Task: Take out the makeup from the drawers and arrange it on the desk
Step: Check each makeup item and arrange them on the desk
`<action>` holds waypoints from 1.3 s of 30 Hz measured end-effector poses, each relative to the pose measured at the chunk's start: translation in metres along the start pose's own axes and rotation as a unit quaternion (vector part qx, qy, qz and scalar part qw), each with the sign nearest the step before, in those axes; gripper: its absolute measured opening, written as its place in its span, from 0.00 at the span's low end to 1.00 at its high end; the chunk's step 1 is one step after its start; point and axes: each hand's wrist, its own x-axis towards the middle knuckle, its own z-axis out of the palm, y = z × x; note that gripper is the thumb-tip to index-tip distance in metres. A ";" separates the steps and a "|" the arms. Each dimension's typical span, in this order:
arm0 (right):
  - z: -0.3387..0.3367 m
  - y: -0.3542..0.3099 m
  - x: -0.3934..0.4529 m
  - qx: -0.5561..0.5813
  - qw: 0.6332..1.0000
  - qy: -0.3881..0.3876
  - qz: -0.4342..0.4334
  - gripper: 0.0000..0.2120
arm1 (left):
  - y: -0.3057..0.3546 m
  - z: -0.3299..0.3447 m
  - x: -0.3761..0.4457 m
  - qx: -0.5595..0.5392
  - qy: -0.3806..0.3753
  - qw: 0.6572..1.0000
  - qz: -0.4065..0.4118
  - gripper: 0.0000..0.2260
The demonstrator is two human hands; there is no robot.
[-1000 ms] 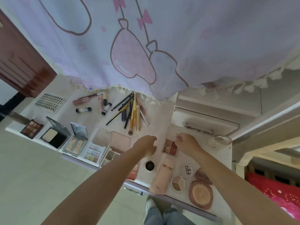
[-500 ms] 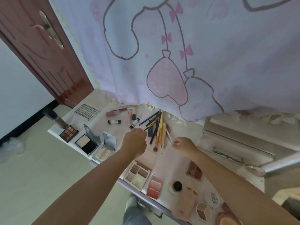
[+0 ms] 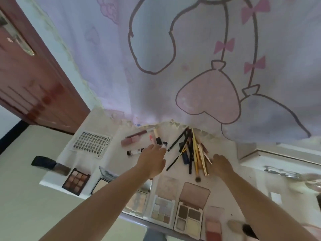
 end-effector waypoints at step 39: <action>-0.230 0.003 -0.134 0.381 0.777 0.387 -0.319 0.19 | 0.107 -0.232 0.005 -0.147 0.038 0.942 0.298 0.12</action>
